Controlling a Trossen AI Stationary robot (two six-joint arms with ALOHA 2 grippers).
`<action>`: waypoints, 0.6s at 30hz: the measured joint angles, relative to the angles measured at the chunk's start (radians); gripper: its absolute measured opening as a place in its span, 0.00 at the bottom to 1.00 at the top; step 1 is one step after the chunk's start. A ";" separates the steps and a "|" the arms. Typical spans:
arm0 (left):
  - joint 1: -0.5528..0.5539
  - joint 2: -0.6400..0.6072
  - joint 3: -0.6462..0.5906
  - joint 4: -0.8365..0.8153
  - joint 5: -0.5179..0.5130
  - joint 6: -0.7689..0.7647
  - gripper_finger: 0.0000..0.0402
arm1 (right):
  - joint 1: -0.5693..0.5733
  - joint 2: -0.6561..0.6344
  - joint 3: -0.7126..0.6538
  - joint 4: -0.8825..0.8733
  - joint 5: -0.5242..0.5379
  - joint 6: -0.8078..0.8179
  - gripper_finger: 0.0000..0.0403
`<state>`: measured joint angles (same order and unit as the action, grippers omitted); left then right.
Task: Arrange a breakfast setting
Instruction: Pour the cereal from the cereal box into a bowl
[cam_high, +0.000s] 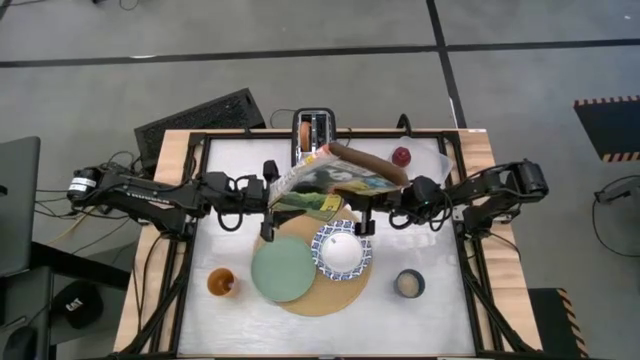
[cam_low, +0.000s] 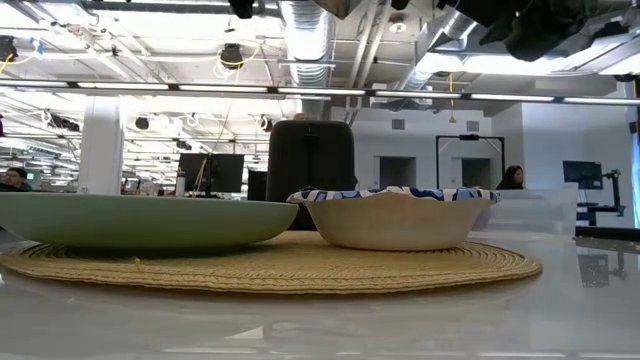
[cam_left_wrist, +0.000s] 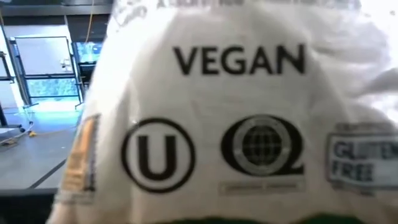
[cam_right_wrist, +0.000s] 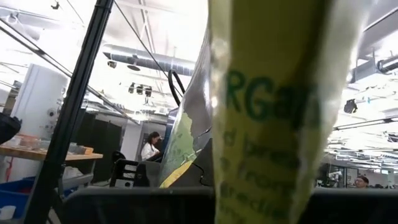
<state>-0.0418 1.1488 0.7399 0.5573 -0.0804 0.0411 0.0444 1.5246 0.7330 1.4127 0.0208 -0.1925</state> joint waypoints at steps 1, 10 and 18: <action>0.000 0.000 0.000 0.000 -0.002 0.000 0.54 | -0.001 0.000 0.000 -0.002 0.000 0.000 0.07; 0.000 -0.052 0.000 -0.115 -0.014 0.010 0.45 | -0.002 -0.043 -0.002 -0.130 0.010 0.037 0.28; 0.001 -0.243 0.000 -0.443 -0.041 -0.002 0.41 | 0.000 -0.253 -0.004 -0.623 0.012 0.032 0.55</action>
<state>-0.0410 0.9059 0.7403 0.1140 -0.1219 0.0391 0.0440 1.2715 0.7292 0.7901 0.0330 -0.1604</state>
